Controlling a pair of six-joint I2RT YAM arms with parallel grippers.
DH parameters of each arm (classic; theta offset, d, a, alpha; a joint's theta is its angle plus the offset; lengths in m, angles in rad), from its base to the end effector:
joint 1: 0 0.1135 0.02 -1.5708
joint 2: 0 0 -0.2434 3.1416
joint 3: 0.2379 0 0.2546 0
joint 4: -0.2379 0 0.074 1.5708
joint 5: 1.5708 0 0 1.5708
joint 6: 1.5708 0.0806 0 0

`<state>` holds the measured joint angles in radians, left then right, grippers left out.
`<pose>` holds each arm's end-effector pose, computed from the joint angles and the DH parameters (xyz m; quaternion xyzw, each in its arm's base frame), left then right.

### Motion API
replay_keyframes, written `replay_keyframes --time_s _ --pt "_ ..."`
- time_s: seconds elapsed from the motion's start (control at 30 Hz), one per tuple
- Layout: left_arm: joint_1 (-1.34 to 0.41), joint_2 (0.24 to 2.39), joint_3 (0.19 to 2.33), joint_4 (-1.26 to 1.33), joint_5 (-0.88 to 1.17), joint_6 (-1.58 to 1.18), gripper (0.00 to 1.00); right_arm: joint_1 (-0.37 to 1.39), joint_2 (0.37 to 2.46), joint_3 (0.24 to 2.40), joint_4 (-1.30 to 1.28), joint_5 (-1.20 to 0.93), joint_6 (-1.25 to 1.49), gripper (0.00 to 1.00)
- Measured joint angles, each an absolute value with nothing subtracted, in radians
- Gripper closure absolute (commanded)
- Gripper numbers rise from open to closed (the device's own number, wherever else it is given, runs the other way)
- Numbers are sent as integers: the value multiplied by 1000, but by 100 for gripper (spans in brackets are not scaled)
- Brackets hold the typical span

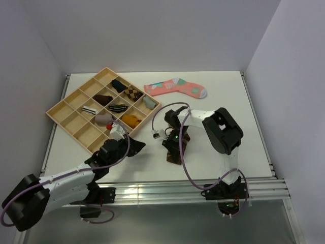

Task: Roll the socks
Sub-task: Move the sock to the center of the board.

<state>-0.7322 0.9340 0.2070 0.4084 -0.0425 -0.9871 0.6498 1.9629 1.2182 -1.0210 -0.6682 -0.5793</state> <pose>0.1858 -0.1624 0.1412 -0.1153 0.8020 -0.4326 0.3954 0.2158 0.2267 0.0802 0.5161 -0.7866 -0.3229 0.1034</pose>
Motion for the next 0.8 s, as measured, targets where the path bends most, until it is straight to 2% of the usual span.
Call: replay_keyframes --time_s 0.2,0.4,0.8 --pt "-861 1115 169 640 -49 -892 74 627 2037 1269 -1076 -722 -604 94" --pt "-1009 1349 281 783 -41 -776 62 617 2068 1285 -1103 -746 -611 94" --pt "-1016 1586 364 943 22 -699 55 593 2070 1285 -1141 -775 -634 93"
